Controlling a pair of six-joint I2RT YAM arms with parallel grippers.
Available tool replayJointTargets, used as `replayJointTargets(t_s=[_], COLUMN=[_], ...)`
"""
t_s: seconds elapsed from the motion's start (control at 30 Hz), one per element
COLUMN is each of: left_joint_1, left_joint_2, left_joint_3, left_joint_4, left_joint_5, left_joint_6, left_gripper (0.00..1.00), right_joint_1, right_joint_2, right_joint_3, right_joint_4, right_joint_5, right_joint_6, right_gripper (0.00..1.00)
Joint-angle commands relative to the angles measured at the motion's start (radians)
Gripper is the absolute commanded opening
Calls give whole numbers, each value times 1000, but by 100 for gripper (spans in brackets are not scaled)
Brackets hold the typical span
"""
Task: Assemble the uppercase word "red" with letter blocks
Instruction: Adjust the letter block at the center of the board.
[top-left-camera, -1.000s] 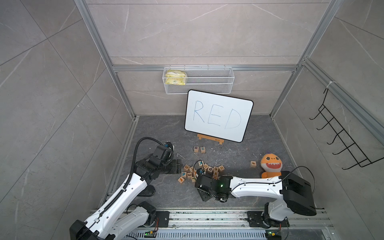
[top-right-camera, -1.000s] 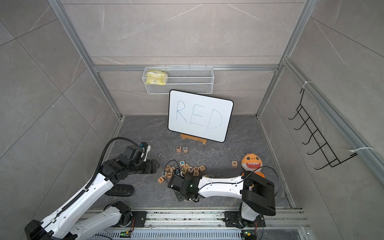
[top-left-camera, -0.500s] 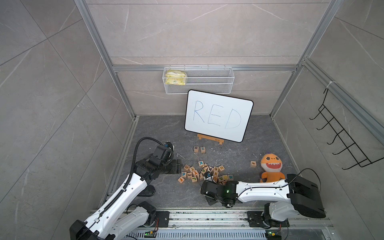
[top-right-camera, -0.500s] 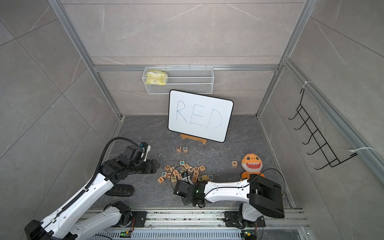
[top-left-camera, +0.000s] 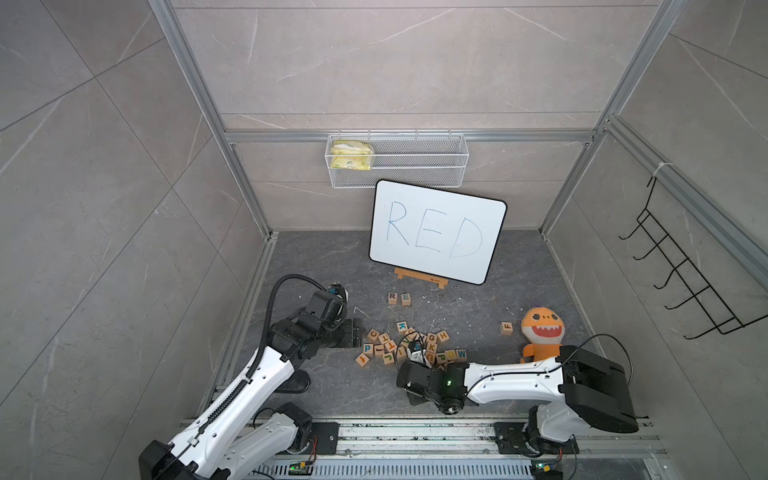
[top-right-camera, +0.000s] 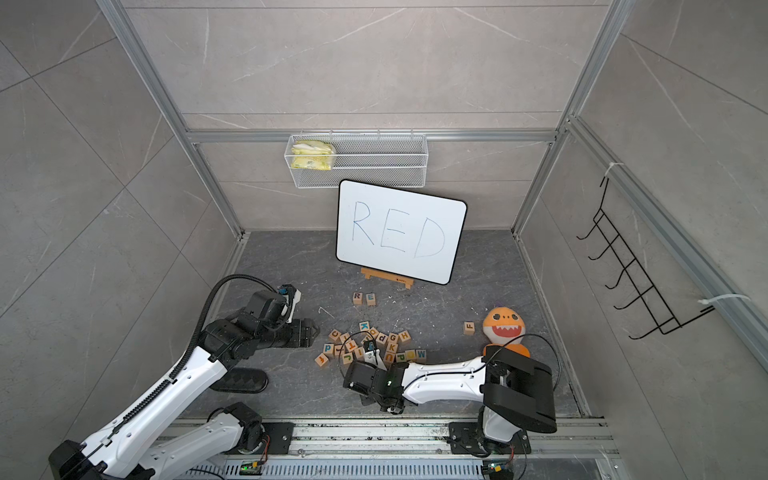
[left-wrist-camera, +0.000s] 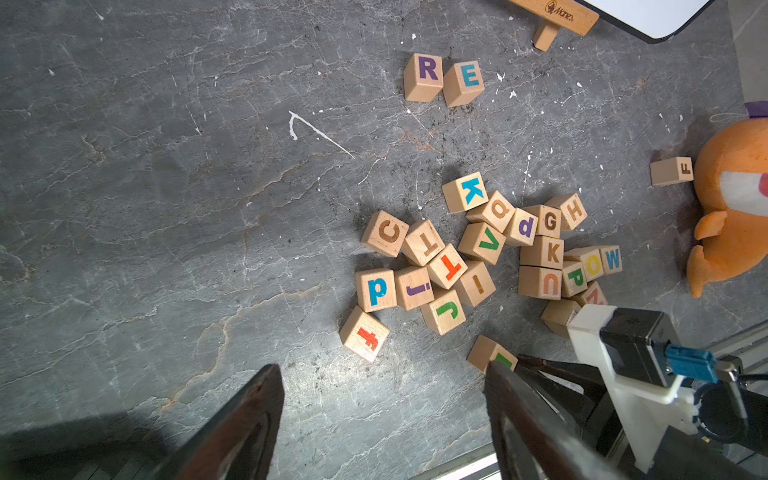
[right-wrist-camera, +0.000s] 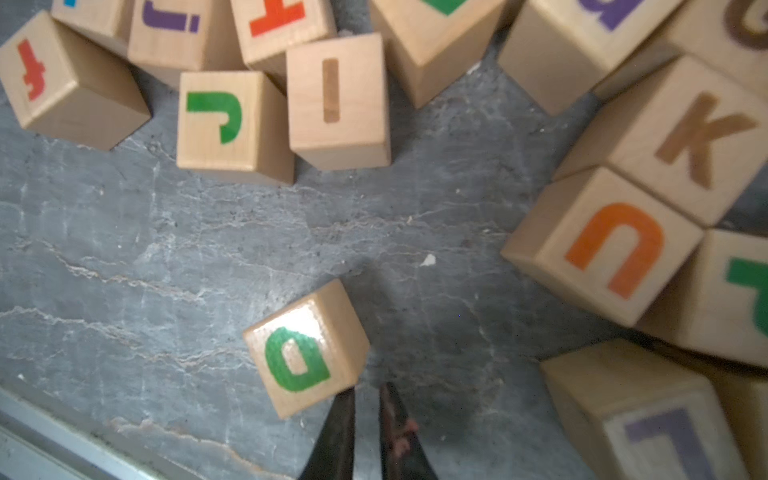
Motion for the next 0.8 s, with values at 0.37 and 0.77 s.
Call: replayJointTargets(t_s=[0.37, 0.77], left_joint_1=[-1, -1], left_joint_2=[-22, -26], left_joint_3=[26, 25], left_joint_4=[-5, -7], left_joint_5=[-28, -37], left_joint_6=[-6, -6], left_gripper=[80, 80], right_joint_1=[-55, -62], right_joint_2=[73, 41], right_joint_3=[42, 113], right_joint_4=[121, -86], right_joint_5=[12, 74], right_joint_6=[-38, 100], right_gripper=[18, 27])
